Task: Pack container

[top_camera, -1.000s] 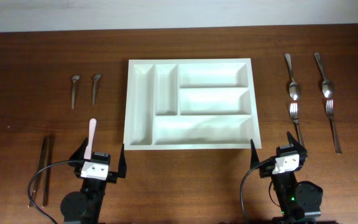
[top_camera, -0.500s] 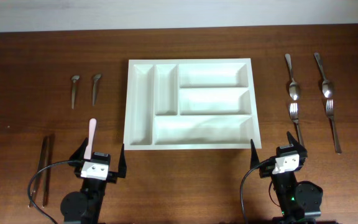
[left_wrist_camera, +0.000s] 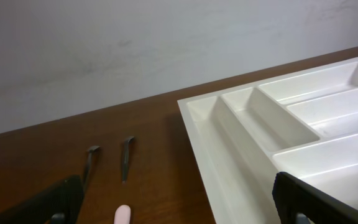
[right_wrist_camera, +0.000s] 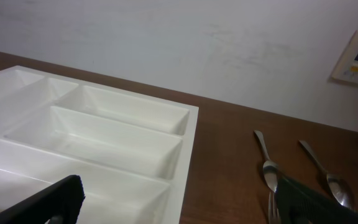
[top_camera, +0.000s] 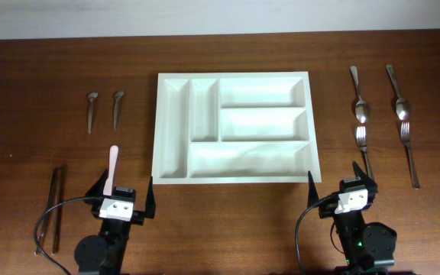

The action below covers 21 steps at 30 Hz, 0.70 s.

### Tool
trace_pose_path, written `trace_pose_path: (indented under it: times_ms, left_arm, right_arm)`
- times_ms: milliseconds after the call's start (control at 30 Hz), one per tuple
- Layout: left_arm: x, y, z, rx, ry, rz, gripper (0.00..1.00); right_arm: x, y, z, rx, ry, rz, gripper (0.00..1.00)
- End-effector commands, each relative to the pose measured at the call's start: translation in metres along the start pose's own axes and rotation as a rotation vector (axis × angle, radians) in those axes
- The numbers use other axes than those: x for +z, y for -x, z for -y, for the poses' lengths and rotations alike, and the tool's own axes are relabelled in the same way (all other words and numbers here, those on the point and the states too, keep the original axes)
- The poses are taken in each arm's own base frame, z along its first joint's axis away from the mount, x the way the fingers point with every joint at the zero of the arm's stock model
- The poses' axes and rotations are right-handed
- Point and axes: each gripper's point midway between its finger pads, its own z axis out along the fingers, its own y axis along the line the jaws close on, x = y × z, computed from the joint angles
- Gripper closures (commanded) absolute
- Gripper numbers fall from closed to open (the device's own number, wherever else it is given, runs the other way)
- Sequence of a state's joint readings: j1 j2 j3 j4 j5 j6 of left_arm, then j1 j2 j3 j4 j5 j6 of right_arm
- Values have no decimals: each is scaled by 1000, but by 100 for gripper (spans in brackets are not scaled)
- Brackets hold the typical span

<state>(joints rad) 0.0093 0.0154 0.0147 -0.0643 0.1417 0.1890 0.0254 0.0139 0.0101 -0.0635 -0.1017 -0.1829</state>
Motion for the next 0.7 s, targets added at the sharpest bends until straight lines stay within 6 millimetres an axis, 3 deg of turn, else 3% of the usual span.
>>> trace_pose_path:
  times_ms: [0,433,567,667]
  left_arm:
    - [0,-2,-2,-13,14,-2,1]
    - [0,-2,-2,-12,14,-1,1]
    - [0,-2,-2,-13,14,-2,1]
    - [0,-2,-2,-12,14,-1,1]
  right_arm:
    - [0,-3,3,13,-18,-5,1]
    - [0,1,2,13,-8,9,1]
    - [0,1,-5,120,29,9,1]
    - [-2,12,-1,170,13,39,1]
